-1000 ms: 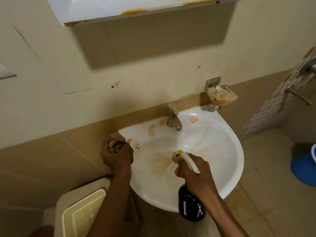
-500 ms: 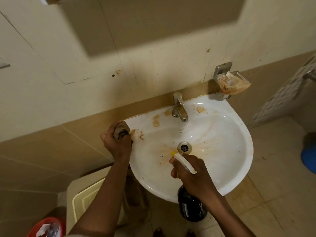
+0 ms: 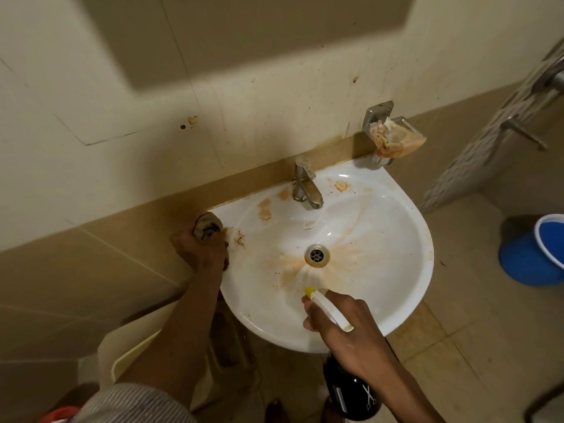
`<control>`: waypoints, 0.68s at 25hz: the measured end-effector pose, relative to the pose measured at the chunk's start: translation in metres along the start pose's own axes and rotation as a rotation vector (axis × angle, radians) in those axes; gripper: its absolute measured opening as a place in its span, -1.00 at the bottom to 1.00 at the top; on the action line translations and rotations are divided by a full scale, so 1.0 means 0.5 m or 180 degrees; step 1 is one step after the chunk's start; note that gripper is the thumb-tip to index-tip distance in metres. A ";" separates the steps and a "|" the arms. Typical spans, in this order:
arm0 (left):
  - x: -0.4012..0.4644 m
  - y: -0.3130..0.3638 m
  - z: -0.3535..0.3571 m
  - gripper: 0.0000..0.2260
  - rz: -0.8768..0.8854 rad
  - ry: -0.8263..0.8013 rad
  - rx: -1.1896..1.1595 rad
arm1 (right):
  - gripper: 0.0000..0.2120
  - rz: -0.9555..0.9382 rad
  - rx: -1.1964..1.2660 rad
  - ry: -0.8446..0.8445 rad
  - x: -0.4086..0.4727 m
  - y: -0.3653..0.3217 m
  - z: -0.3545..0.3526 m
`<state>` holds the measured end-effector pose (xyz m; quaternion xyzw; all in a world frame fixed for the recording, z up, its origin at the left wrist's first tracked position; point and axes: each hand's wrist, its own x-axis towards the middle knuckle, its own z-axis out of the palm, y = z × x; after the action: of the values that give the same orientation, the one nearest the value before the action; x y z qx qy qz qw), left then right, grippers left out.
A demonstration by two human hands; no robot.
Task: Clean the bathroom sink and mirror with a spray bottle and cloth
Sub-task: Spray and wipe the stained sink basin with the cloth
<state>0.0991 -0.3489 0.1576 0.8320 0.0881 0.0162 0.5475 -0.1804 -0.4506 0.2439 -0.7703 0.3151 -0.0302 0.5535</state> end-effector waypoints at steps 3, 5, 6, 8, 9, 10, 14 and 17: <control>-0.023 0.023 -0.007 -0.63 0.0178 -0.0177 -0.0262 | -0.77 0.0218 0.0206 0.0059 -0.015 0.002 0.017; -0.028 0.032 -0.009 -0.61 0.0265 -0.0313 -0.0283 | -0.76 0.0270 0.0319 0.0106 -0.023 -0.001 0.020; -0.027 0.030 -0.005 -0.57 0.0280 -0.0341 -0.0280 | -0.75 0.0236 0.0271 0.0117 -0.023 -0.003 0.021; -0.034 0.021 0.003 -0.53 0.0296 -0.0622 -0.0043 | -0.74 0.0240 0.0241 0.0153 -0.020 -0.001 0.021; -0.029 0.013 0.005 -0.53 0.0299 -0.0761 0.0079 | -0.75 0.0247 0.0260 0.0189 -0.018 0.000 0.020; -0.023 0.008 0.013 -0.56 0.0285 -0.0857 -0.0005 | -0.75 0.0240 0.0292 0.0226 -0.017 0.000 0.018; -0.041 0.011 0.024 -0.62 0.0013 -0.0802 -0.0619 | -0.72 0.0264 0.0135 0.0202 -0.026 0.009 0.011; -0.076 0.025 0.035 -0.65 0.0196 -0.0966 0.0250 | -0.70 0.0388 0.0100 0.0200 -0.046 0.023 0.010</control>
<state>0.0653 -0.3756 0.1645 0.8480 -0.0206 -0.0963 0.5208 -0.2017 -0.4367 0.2390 -0.7397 0.3781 -0.0255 0.5561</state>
